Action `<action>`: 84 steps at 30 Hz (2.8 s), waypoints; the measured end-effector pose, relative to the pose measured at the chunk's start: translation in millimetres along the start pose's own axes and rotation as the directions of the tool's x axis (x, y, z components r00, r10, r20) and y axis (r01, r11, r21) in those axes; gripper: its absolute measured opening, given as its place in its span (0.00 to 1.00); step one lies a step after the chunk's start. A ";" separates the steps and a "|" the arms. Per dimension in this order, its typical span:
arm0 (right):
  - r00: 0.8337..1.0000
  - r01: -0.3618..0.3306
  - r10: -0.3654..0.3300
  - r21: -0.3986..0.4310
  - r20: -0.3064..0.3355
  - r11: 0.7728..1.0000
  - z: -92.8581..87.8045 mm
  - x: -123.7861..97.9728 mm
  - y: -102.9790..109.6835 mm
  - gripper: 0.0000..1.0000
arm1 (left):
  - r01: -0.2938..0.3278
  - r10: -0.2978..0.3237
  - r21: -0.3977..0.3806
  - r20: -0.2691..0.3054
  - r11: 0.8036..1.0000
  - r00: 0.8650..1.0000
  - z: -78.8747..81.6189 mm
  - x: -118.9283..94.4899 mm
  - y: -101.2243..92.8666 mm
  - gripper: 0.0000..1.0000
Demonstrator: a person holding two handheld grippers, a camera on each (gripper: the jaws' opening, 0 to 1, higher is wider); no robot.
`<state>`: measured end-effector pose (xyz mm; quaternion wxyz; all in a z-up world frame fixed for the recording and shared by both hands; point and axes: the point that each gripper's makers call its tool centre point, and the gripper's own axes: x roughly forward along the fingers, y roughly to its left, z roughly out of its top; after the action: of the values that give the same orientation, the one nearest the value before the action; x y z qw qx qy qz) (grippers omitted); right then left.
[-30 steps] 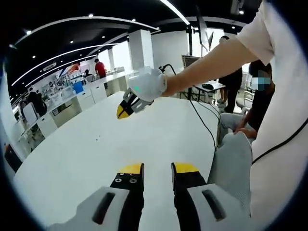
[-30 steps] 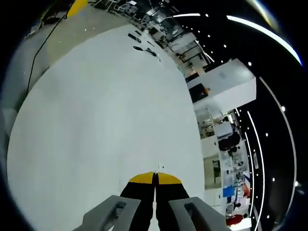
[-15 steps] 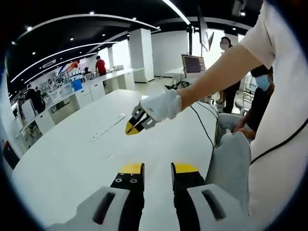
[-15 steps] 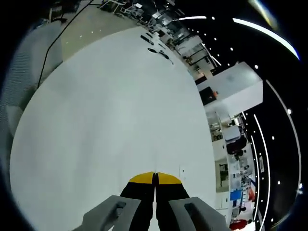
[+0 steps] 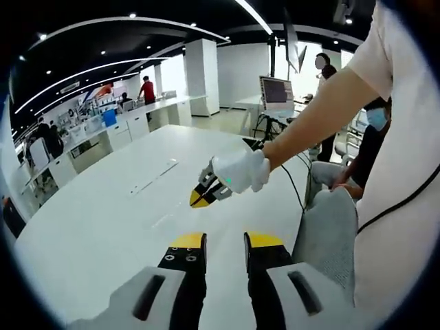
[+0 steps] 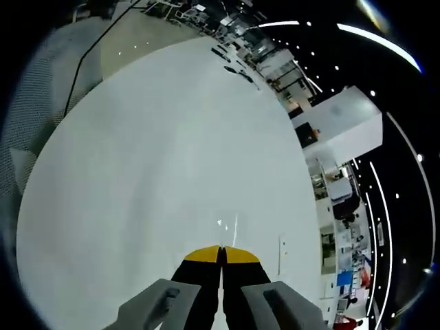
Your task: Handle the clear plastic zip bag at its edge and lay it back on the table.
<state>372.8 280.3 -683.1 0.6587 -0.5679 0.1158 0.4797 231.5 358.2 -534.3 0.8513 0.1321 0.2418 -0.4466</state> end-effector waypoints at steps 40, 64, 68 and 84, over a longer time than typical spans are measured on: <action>0.991 -0.132 0.133 0.135 0.000 0.982 4.9 3.4 51.8 0.20 | 0.002 -0.002 -0.031 -0.014 1.000 1.000 -18.4 -0.9 -15.3 0.19; 0.993 -0.102 0.072 0.359 0.096 0.928 14.0 -55.8 60.7 0.37 | -0.009 0.009 -0.044 0.000 0.999 1.000 -41.2 -2.6 -28.0 0.24; 0.987 -0.103 0.032 0.483 0.154 0.869 19.5 -68.8 59.1 0.49 | -0.020 0.020 -0.043 0.014 0.999 1.000 -45.6 -1.8 -29.7 0.30; 0.954 -0.111 -0.111 0.673 0.278 0.731 45.1 -132.5 69.0 0.70 | -0.040 0.042 -0.047 0.041 0.998 0.998 -67.4 3.2 -42.0 0.51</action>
<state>234.4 245.5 -619.8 0.8304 -0.2072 0.1826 0.4839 178.6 361.9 -593.5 0.8681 0.1079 0.2312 -0.4259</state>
